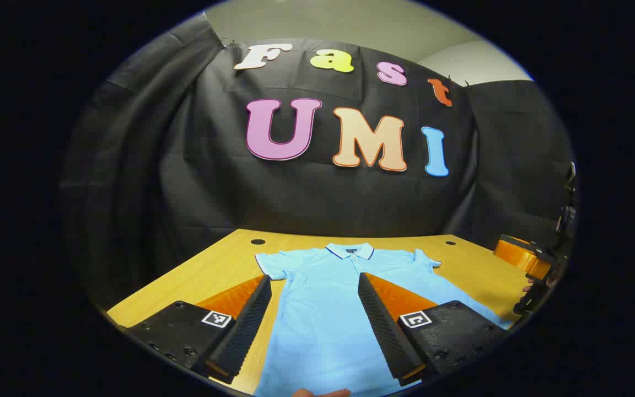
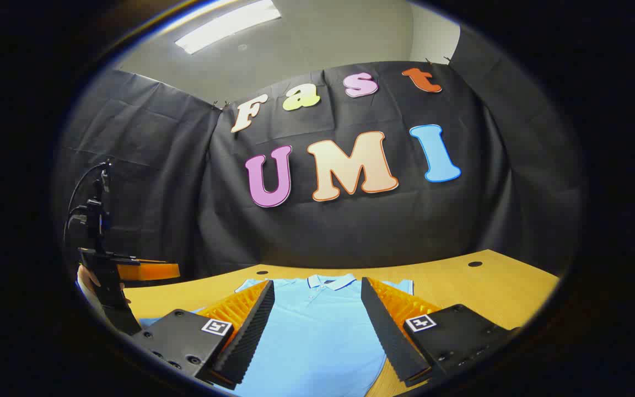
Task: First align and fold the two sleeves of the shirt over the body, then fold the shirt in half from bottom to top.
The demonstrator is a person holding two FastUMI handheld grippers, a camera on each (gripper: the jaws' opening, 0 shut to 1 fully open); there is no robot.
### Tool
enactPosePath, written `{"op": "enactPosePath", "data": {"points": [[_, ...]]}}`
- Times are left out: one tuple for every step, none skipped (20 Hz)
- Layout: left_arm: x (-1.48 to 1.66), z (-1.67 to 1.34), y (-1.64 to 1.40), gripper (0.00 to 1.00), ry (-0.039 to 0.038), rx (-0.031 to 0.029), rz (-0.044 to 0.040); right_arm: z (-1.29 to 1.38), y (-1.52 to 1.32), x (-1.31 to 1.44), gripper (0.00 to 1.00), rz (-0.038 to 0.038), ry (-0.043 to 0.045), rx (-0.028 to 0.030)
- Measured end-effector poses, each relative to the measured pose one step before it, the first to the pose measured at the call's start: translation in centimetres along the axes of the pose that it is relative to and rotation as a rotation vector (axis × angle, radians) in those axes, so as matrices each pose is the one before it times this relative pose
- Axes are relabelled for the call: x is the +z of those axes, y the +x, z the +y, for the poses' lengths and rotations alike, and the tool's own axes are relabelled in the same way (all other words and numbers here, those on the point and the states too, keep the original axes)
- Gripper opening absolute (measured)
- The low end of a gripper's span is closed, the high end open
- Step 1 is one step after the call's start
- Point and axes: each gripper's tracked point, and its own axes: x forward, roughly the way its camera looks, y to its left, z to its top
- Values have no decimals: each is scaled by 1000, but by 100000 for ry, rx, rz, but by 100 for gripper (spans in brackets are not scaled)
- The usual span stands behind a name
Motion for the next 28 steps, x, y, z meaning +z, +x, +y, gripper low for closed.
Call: {"op": "enactPosePath", "data": {"points": [[-90,118,-118,95,-66,-153,127,140,-168,-261,98,985,-271,-124],[67,125,-74,95,-264,338,195,-62,-17,-88,98,820,182,-590],[-101,229,-112,94,-418,38,39,119,-111,-227,98,532,518,-13],[-139,0,88,95,-479,122,452,67,45,-105,98,609,1074,-89],[-143,-55,157,94,-301,-163,486,-88,39,4,98,825,1129,-407],[-157,-110,63,94,-412,-378,609,-67,208,-3,98,1470,648,-57],[-133,-149,113,94,-436,-391,505,-192,130,50,98,1450,272,-351],[-126,-32,-6,95,-581,-399,232,-412,308,333,98,912,222,-827],[-127,-156,-27,94,-658,-246,805,-737,93,237,98,1037,732,-1987],[-298,-15,-126,94,-192,-25,971,-639,295,414,98,750,1315,-1624],[-191,97,-177,95,-223,741,683,-443,572,454,98,499,1500,-999],[104,119,-29,94,-476,288,-266,-267,591,614,98,434,1155,-585],[152,-9,83,94,-457,49,-47,-249,770,403,98,991,97,-460],[-49,56,177,94,25,-130,85,-414,705,112,98,2111,-1201,-889],[-78,-17,80,94,92,-76,298,-517,725,0,98,2043,-1727,-1108],[-79,111,84,95,39,-52,9,-604,890,182,95,1790,-1485,-1458],[26,126,-25,94,-7,207,222,-419,804,4,98,1863,-963,-593],[-102,194,-28,94,-61,291,243,-146,988,-63,98,1948,-750,543],[-115,94,9,94,94,147,660,-241,1142,-268,98,3081,-63,19],[-61,68,102,94,-86,18,12,-580,1069,-182,98,3551,859,-751],[109,36,166,94,-140,-145,-67,-753,1027,-286,98,2752,559,-1297],[-74,23,-52,94,-139,-135,95,-692,1274,28,97,1890,-360,-1185],[-87,-51,-96,94,-99,-343,140,-777,1338,-95,98,1960,-560,-2172],[-49,-203,-127,94,-51,-455,147,-1024,1439,-147,98,2272,-975,-2779],[49,-31,20,94,-133,-201,89,-1136,1480,-167,98,1836,-813,-3472],[-30,97,109,94,-49,-36,32,-858,1482,97,98,1162,-501,-2835],[-2,47,-104,94,89,-23,-81,-491,1345,-340,98,1848,-649,-1823],[150,235,-12,94,125,136,-95,-571,1538,-364,98,2479,-330,-1831]]}}
